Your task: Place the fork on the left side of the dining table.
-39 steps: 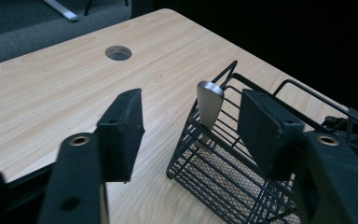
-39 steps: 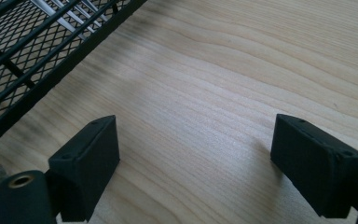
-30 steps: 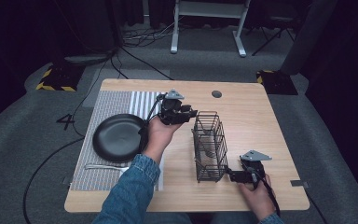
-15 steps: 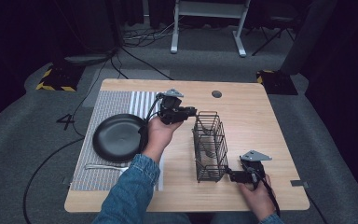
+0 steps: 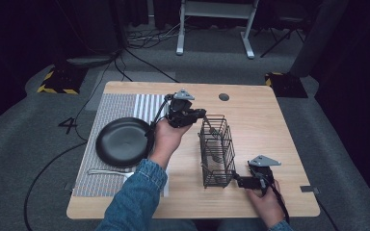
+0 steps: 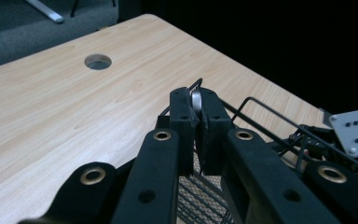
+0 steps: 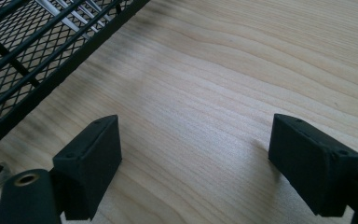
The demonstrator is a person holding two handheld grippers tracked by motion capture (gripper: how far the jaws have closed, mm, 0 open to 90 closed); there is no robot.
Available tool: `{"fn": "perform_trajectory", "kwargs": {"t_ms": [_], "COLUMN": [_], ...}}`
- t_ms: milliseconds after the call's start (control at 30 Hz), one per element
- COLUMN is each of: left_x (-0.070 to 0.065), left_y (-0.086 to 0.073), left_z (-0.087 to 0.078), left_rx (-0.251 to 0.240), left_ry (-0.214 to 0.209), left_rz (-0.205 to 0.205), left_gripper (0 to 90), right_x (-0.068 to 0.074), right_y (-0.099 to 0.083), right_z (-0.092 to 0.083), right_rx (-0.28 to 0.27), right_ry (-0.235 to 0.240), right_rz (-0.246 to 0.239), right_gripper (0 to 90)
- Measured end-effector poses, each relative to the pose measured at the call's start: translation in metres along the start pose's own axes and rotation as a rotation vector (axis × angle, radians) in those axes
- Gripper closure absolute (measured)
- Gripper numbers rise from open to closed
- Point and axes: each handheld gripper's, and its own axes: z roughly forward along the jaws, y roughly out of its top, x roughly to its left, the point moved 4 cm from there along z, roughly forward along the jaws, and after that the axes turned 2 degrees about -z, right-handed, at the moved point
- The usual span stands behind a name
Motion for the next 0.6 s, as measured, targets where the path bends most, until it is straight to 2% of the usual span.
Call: {"fn": "perform_trajectory", "kwargs": {"t_ms": [233,267,367,600], "left_x": [-0.01,-0.013,-0.018,-0.023], "left_y": [0.015,0.02,0.028,0.041], "left_z": [-0.017,-0.024,-0.034,-0.052], "left_rx": [-0.002,-0.001,-0.009,-0.03], "left_ry": [0.0,0.014,0.018,0.023], "left_rz": [0.006,0.014,0.031,0.043], "left_gripper": [86.6,86.6,86.6,86.6], "right_x": [0.0,0.0,0.0,0.0], "right_y": [0.0,0.0,0.0,0.0], "right_z": [0.0,0.0,0.0,0.0], "right_rx": [0.001,0.001,0.001,0.001], "right_ry": [0.001,0.001,0.001,0.001], "right_rz": [-0.001,-0.001,-0.002,-0.002], "right_gripper": [17.0,17.1,17.0,17.0]}}
